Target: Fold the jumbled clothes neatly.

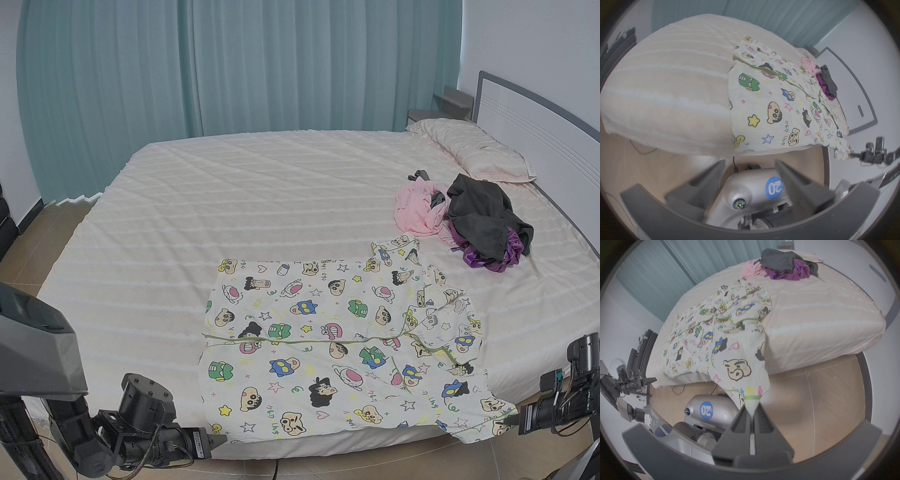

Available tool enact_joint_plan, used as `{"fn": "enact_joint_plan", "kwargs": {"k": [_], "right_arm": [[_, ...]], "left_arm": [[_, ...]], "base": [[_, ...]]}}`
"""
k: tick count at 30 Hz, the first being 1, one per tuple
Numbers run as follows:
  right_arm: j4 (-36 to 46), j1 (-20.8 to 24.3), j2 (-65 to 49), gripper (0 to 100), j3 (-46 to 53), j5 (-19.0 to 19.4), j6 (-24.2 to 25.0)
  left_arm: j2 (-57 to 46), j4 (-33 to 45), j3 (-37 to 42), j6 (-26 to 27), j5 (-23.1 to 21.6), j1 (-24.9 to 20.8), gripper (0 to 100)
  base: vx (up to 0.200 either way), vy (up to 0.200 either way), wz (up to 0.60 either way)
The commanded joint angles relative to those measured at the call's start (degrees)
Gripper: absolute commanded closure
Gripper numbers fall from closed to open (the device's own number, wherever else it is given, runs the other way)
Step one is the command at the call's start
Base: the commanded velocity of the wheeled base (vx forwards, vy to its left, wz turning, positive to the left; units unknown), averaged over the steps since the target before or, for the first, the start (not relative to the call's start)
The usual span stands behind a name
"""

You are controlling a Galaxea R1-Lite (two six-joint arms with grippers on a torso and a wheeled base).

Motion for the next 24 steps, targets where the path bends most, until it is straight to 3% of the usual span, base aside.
{"fn": "enact_joint_plan", "kwargs": {"k": [1,5,9,19,24], "right_arm": [[0.03,0.23,-4.32,100,-3.93,2.12,1.99],[0.74,2.34,-10.92,100,-6.66,5.90,5.77],[1.62,4.80,-13.38,100,-10.17,5.90,10.25],[3.29,5.77,-12.32,100,-12.64,6.16,12.62],[3.20,5.77,-11.97,100,-12.72,6.25,12.62]], "left_arm": [[10.88,-8.28,2.50,6.80,-2.10,2.53,0],[11.67,-10.30,2.50,7.42,-3.59,2.35,0],[11.05,-10.30,2.50,7.94,-7.64,1.21,0],[14.75,-10.92,2.50,16.03,-7.11,0.33,0],[18.44,-17.16,1.36,17.00,-2.63,0.86,0]], "base": [[0.000,0.000,0.00],[0.000,0.000,0.00],[0.000,0.000,0.00],[0.000,0.000,0.00],[0.000,0.000,0.00]]}}
